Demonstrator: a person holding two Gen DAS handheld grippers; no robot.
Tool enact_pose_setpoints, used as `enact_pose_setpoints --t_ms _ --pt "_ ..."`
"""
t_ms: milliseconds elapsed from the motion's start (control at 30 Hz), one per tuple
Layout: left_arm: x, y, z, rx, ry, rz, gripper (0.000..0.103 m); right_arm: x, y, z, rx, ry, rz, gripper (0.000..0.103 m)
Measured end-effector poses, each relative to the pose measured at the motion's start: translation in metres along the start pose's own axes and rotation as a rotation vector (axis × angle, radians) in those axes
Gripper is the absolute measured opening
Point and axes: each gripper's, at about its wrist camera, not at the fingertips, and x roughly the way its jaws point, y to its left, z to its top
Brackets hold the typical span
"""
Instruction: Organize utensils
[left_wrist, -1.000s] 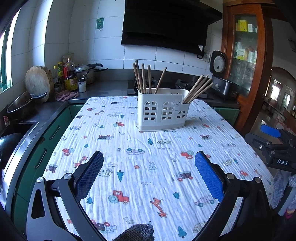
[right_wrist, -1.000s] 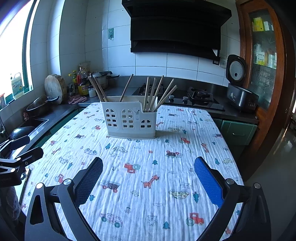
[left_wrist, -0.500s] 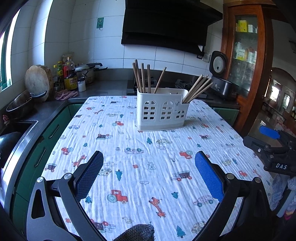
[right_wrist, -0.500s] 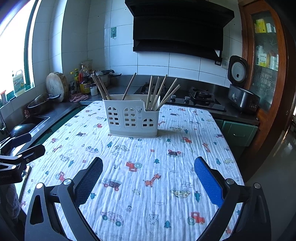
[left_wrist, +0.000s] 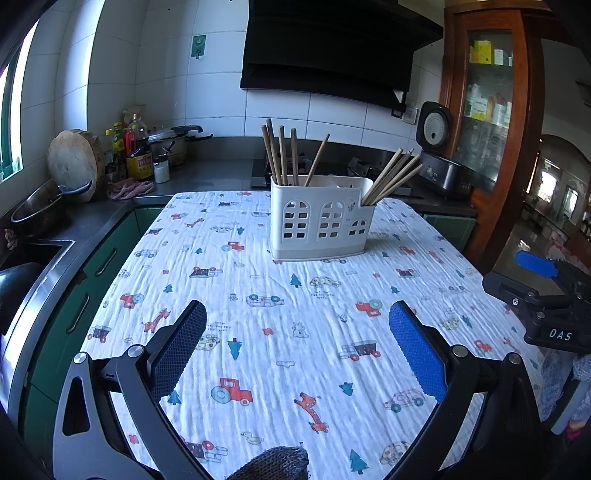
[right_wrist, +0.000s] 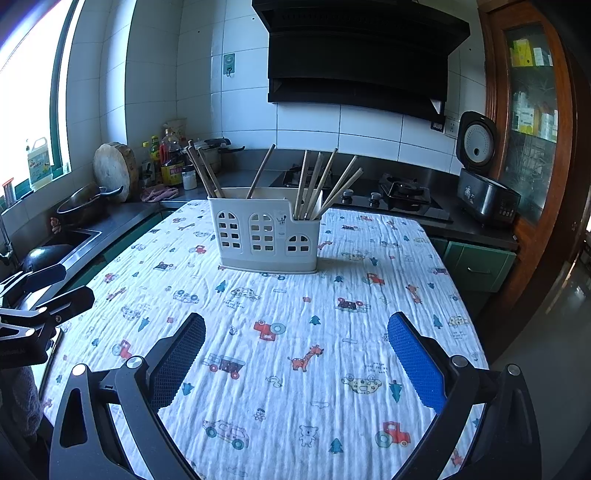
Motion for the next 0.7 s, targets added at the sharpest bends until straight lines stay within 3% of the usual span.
enact_pose_setpoints --t_ms 700 --pt "-0.0003 -0.0016 0.0 0.003 0.003 -0.013 0.098 0.001 0.0032 0.0001 -0.007 0.006 0.004 0.096"
